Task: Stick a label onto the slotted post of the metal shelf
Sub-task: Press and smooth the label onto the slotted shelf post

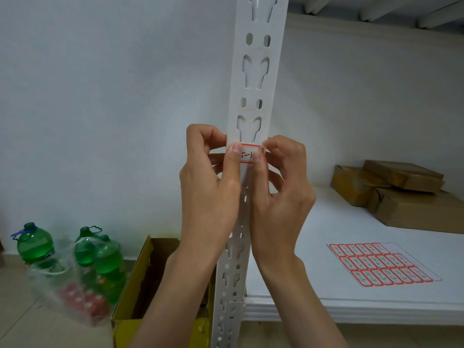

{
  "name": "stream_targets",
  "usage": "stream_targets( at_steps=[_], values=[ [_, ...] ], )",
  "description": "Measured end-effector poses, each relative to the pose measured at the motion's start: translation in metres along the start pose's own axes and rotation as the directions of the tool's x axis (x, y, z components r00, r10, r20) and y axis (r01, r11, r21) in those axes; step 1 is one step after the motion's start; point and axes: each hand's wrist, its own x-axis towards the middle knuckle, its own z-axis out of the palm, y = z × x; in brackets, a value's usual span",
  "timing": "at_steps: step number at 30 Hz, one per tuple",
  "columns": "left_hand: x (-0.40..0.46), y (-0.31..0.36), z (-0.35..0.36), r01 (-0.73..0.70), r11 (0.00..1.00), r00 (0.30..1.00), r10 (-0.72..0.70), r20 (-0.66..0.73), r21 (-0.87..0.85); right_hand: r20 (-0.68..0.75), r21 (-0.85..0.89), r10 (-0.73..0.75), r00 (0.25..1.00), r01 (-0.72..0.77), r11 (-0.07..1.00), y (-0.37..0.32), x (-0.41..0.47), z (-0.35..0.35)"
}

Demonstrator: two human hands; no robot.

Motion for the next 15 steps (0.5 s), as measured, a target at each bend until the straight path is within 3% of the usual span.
stream_targets(
  at_steps=[15],
  values=[
    [-0.0002, -0.0023, 0.0003, 0.006, 1.000, 1.000, -0.006, -0.007, -0.008, 0.016, -0.065, -0.002, 1.000, 0.003, 0.998, 0.0031, 0.0013, 0.0006]
  ],
)
